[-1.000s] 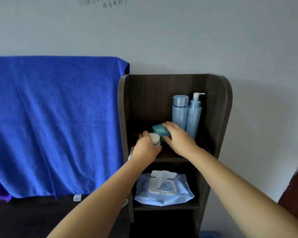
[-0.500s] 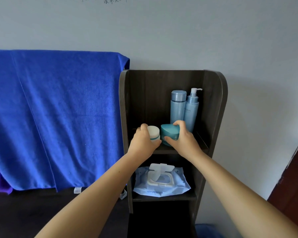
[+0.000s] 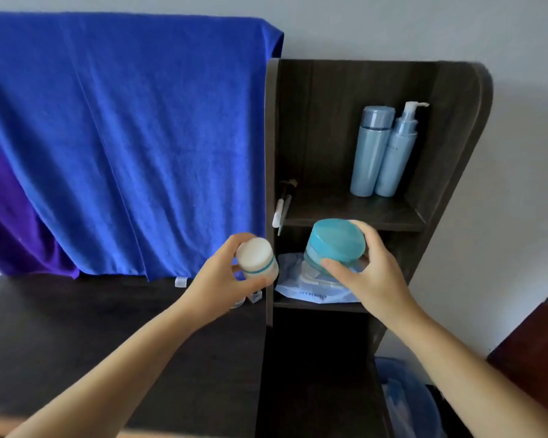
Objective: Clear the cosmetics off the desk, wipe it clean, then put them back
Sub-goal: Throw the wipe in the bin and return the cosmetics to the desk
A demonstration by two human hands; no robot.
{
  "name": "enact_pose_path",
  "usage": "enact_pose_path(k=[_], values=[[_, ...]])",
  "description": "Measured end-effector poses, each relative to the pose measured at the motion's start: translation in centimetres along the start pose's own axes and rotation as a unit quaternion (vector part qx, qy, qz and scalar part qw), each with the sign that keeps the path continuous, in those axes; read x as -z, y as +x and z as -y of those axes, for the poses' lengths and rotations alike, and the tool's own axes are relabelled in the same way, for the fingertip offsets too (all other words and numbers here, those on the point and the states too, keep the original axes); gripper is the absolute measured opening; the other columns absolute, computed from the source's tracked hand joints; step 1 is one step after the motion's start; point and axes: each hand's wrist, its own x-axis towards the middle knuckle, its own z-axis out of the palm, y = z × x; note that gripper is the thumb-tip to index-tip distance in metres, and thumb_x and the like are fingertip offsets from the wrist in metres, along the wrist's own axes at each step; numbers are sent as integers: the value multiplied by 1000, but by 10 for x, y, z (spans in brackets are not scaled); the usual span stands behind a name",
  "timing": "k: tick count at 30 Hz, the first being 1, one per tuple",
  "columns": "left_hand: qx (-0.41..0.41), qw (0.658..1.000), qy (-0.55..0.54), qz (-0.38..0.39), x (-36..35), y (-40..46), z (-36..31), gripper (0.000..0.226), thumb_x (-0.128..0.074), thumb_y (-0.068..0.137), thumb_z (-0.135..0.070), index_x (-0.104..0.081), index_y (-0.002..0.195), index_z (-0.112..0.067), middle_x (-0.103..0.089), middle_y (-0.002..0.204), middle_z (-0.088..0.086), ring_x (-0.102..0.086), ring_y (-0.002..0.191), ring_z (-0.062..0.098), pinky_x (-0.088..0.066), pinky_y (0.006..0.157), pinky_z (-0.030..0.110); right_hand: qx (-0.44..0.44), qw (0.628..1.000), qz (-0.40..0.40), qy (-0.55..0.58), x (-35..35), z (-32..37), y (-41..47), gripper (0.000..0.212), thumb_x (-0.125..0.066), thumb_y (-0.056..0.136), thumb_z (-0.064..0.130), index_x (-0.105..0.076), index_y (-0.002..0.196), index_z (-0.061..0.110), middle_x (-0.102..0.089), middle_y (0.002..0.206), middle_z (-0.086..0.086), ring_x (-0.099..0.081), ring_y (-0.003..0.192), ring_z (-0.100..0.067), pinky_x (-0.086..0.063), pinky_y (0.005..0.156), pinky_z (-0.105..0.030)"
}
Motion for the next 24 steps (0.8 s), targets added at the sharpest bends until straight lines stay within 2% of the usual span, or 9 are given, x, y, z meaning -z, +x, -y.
enact_pose_path(k=[2,4,6,8,10,13,16,20,24], values=[[22,1000,5,-10,13,-14,32,50,-78,59,-35,-49,99,-46,-61,100,-14,-63,87,6,-53,77,20,-19,1000,24,-4,-31,-15,-18,62,-77,72,22,-45,124,25,-53,117,17,-49,112,5,-40,86,-1],[55,998,9,-28,22,-23,69,49,-74,53,-44,-51,96,-45,-61,97,-22,-63,85,3,-52,72,17,-58,997,50,0,-68,-36,-30,62,-79,71,21,-44,121,29,-54,116,14,-52,111,-1,-44,88,-7],[103,994,7,-37,25,-26,110,46,-77,55,-39,-52,94,-39,-65,94,-16,-64,82,4,-52,69,19,-120,991,64,15,-107,-58,-38,61,-79,70,19,-42,116,33,-56,111,14,-56,105,-2,-44,85,-7],[137,990,15,-30,23,-22,153,44,-80,60,-30,-52,94,-36,-65,93,-6,-64,83,11,-52,71,25,-179,982,60,11,-147,-79,-43,60,-79,70,16,-43,116,27,-56,104,14,-58,98,-2,-40,78,0],[148,988,41,-13,15,-14,191,44,-80,64,-28,-51,97,-33,-62,97,-5,-62,89,16,-52,75,30,-224,974,40,-10,-184,-100,-45,60,-80,69,14,-45,118,16,-55,101,8,-57,95,-8,-36,72,4],[154,985,84,4,3,4,236,51,-77,65,-30,-50,108,-22,-57,106,-2,-55,99,20,-48,84,38,-275,961,-5,-39,-234,-126,-42,62,-80,69,14,-45,120,9,-56,105,-1,-56,96,-14,-36,69,0],[144,985,94,25,-7,19,265,49,-75,68,-26,-49,110,-18,-55,109,-1,-51,101,19,-46,85,35,-300,950,-65,-62,-270,-142,-34,63,-79,71,13,-44,122,5,-58,115,-9,-56,101,-18,-34,77,-9],[131,988,77,20,-18,32,281,43,-73,71,-23,-51,108,-19,-55,107,-2,-52,101,17,-45,84,31,-310,936,-142,-82,-296,-156,-19,66,-75,74,7,-39,129,0,-54,126,-16,-53,117,-28,-31,89,-10],[137,988,77,11,-26,36,284,48,-72,76,-24,-47,116,-18,-49,116,-1,-47,108,16,-44,90,33,-318,930,-156,-96,-302,-165,-8,71,-72,76,8,-33,135,2,-48,134,-16,-48,124,-27,-33,99,-18]])
